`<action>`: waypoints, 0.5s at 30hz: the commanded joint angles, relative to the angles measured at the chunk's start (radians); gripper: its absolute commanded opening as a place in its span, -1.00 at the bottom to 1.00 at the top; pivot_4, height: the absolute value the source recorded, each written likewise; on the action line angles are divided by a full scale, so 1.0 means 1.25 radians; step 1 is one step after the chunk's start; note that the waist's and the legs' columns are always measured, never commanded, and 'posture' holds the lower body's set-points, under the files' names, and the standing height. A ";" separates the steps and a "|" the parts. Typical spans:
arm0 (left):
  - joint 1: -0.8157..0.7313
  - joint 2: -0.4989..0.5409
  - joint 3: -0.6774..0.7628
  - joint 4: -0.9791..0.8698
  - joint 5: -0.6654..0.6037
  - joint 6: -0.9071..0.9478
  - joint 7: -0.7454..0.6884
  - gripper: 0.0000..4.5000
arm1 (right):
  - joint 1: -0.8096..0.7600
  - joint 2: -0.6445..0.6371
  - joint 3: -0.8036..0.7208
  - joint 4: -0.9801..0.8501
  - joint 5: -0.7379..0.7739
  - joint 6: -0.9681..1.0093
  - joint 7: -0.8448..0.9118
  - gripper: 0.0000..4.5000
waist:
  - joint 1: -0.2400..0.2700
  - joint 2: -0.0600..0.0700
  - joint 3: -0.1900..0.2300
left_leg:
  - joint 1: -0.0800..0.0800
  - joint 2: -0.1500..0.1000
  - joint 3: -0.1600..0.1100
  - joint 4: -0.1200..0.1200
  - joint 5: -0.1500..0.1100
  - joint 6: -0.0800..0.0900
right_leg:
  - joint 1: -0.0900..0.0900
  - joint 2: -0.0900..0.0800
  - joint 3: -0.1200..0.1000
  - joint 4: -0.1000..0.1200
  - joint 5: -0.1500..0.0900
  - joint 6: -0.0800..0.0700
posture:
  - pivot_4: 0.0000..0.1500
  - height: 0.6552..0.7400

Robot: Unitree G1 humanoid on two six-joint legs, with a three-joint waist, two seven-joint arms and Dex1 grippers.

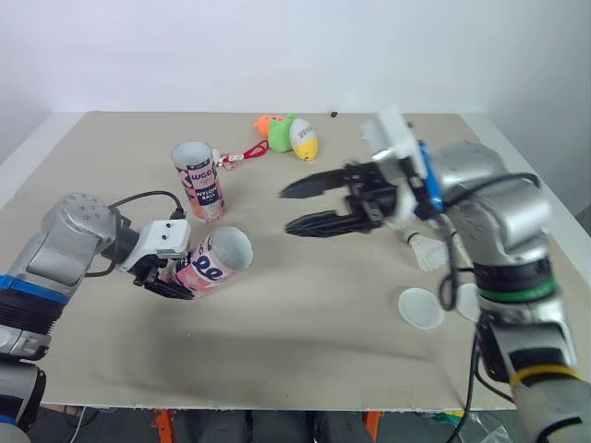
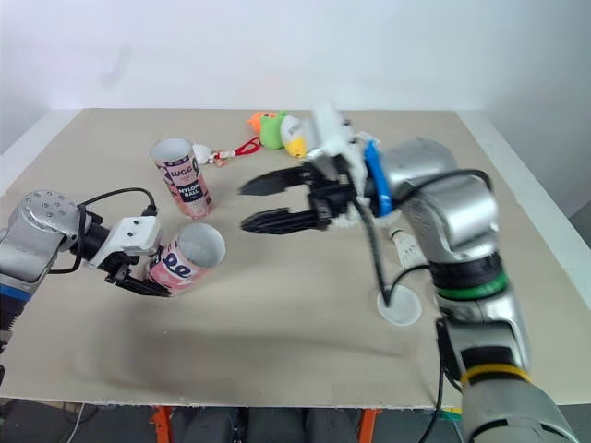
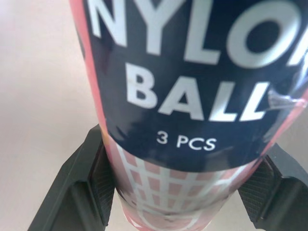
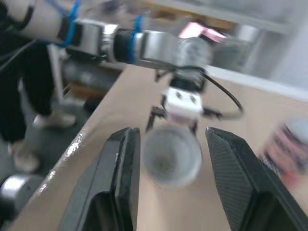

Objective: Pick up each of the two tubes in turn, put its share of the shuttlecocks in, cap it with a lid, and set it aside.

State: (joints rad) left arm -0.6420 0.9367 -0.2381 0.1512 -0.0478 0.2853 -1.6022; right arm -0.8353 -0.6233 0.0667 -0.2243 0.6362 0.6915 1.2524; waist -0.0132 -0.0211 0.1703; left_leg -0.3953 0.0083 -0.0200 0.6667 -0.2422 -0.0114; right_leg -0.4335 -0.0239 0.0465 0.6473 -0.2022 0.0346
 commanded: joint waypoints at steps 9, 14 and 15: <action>0.057 -0.008 -0.009 -0.055 -0.018 0.027 0.000 0.33 | 0.326 0.133 -0.063 -0.133 -0.261 0.214 -0.681 0.06 | -0.009 0.001 0.000 | -0.002 -0.002 0.002 0.002 -0.001 0.001 | -0.003 0.001 0.004 0.001 0.001 0.001 | 1.00 0.82; 0.044 -0.021 -0.011 -0.048 -0.014 0.025 0.004 0.33 | 0.280 0.224 -0.038 -0.057 -0.346 0.196 -0.816 0.06 | -0.008 0.002 0.000 | -0.002 -0.003 0.003 0.003 0.000 0.001 | -0.002 0.001 0.005 0.001 0.001 0.002 | 1.00 0.82; 0.044 -0.021 -0.011 -0.049 -0.014 0.026 0.006 0.33 | 0.273 0.230 -0.033 -0.040 -0.358 0.185 -0.826 0.06 | -0.008 0.002 0.000 | -0.002 -0.003 0.003 0.003 0.000 0.001 | -0.002 0.001 0.005 0.001 0.002 0.003 | 1.00 0.82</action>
State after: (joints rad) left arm -0.5981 0.9276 -0.2108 0.0981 -0.0575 0.3131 -1.5911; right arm -0.4662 -0.3407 0.0307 -0.2827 0.2192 0.9524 0.2551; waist -0.0226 -0.0189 0.1697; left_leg -0.3978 0.0037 -0.0164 0.6704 -0.2427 -0.0096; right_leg -0.4360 -0.0233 0.0536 0.6478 -0.1994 0.0392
